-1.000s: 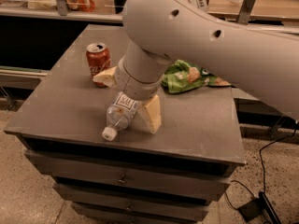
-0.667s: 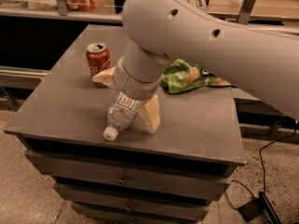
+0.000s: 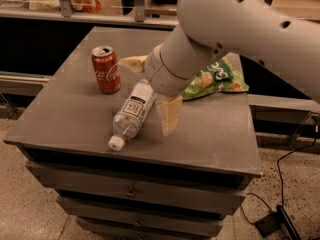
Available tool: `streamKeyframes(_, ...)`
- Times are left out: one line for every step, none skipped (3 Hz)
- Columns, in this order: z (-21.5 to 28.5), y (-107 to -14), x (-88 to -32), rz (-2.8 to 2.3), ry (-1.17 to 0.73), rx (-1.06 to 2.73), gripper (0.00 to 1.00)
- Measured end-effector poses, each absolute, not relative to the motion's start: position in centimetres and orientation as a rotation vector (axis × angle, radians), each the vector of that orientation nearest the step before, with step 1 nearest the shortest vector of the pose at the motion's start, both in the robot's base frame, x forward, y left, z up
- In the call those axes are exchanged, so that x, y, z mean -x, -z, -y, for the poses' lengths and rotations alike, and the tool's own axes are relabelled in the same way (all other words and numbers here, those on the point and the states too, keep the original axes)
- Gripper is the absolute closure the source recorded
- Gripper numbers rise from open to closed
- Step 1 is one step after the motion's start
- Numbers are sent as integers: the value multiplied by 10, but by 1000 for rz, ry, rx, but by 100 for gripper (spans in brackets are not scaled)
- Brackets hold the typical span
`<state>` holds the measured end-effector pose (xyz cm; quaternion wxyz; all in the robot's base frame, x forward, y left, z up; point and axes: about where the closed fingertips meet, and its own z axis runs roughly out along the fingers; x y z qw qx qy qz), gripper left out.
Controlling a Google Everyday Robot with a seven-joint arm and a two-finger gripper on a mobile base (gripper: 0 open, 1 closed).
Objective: Knock blue plastic bottle over
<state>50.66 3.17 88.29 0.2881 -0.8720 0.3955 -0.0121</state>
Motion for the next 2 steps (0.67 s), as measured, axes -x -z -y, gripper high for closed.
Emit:
streamKeyframes(5, -910, -523, -1232, 27, 2056, 0)
streamKeyframes(47, -928, -536, -1410, 64, 1772, 0)
